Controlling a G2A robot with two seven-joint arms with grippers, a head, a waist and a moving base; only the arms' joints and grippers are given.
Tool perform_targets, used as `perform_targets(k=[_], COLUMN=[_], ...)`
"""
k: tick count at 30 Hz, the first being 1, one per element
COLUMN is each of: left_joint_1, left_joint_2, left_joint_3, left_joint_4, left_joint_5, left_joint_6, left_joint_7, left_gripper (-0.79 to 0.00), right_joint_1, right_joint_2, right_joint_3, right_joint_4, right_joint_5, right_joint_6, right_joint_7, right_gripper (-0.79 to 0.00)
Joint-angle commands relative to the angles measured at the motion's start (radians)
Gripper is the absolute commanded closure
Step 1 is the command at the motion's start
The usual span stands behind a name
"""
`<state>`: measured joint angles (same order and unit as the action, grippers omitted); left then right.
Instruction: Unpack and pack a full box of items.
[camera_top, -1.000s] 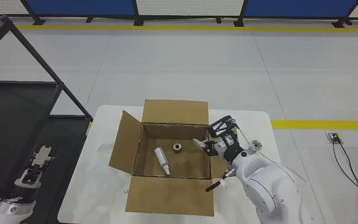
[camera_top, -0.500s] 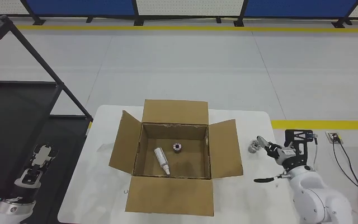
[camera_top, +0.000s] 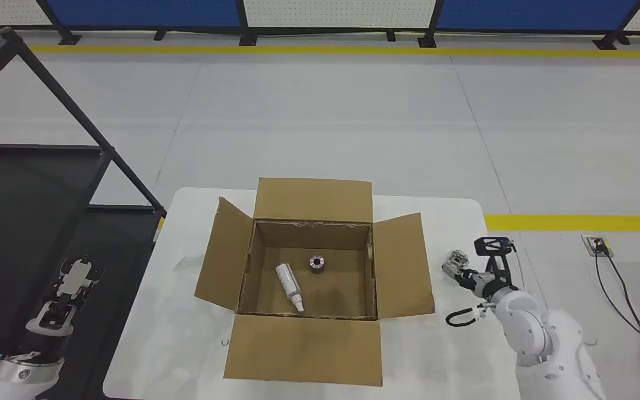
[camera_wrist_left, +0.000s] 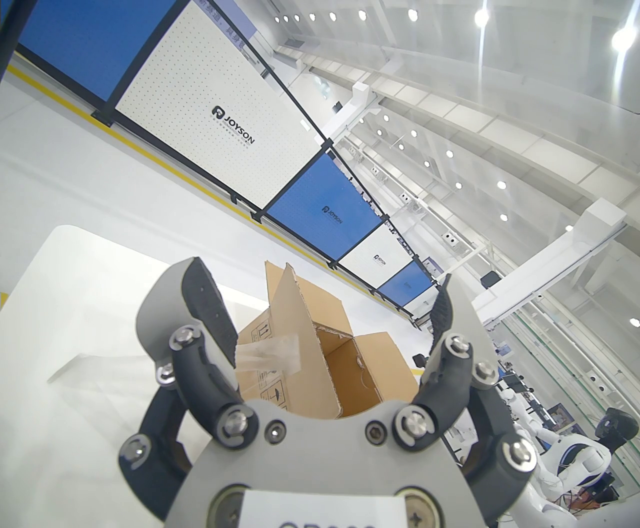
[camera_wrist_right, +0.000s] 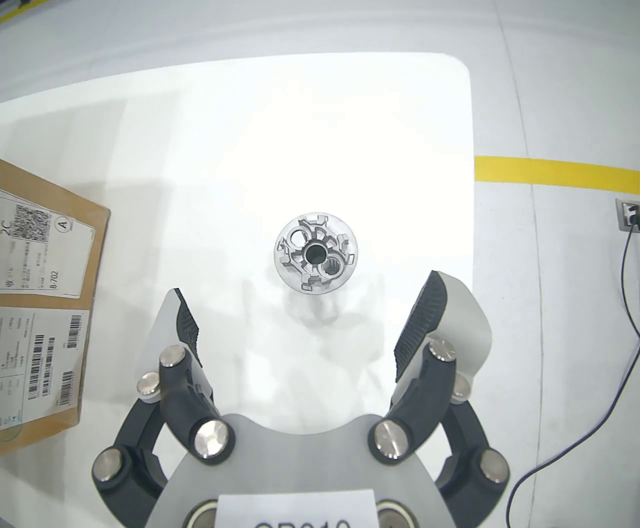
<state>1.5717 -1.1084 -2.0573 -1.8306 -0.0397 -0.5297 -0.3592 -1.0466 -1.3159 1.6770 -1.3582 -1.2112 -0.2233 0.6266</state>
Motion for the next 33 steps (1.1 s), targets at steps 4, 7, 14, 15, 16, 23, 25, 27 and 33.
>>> perform_targets(k=[4,7,14,15,16,23,25,27,33], left_joint_1=[0.000,0.000,0.000,0.000,0.000,0.000,0.000,0.000,0.000], left_joint_2=[0.000,0.000,0.000,0.000,0.000,0.000,0.000,0.000,0.000], left_joint_3=[0.000,0.000,0.000,0.000,0.000,0.000,0.000,0.000,0.000], left_joint_4=[0.000,0.000,0.000,0.000,0.000,0.000,0.000,0.000,0.000], left_joint_5=[0.000,0.000,0.000,0.000,0.000,0.000,0.000,0.000,0.000], left_joint_6=[0.000,0.000,0.000,0.000,0.000,0.000,0.000,0.000,0.000], left_joint_7=[0.000,0.000,0.000,0.000,0.000,0.000,0.000,0.000,0.000], left_gripper=[-0.785,-0.785,-0.785,-0.785,-0.785,-0.785,-0.785,-0.785,-0.785], right_joint_1=[0.066,0.097,0.141,0.146,0.150,0.134,0.108,0.083,-0.045], right_joint_2=[0.002,0.003,0.008,0.008,0.009,0.016,0.021,0.024,0.023], right_joint_3=[-0.034,-0.048,-0.069,-0.071,-0.073,-0.062,-0.043,-0.028,0.050], right_joint_4=[0.127,0.182,0.262,0.270,0.277,0.243,0.187,0.129,-0.160], right_joint_5=[-0.012,-0.007,0.011,0.014,0.016,0.047,0.064,0.078,0.262], right_joint_6=[0.000,-0.011,-0.030,-0.030,-0.030,-0.018,-0.011,-0.003,0.089], right_joint_7=[-0.036,-0.052,-0.074,-0.075,-0.078,-0.119,-0.128,-0.130,-0.144], right_gripper=[-0.785,-0.785,-0.360,-0.345,-0.326,0.000,0.000,0.000,0.000])
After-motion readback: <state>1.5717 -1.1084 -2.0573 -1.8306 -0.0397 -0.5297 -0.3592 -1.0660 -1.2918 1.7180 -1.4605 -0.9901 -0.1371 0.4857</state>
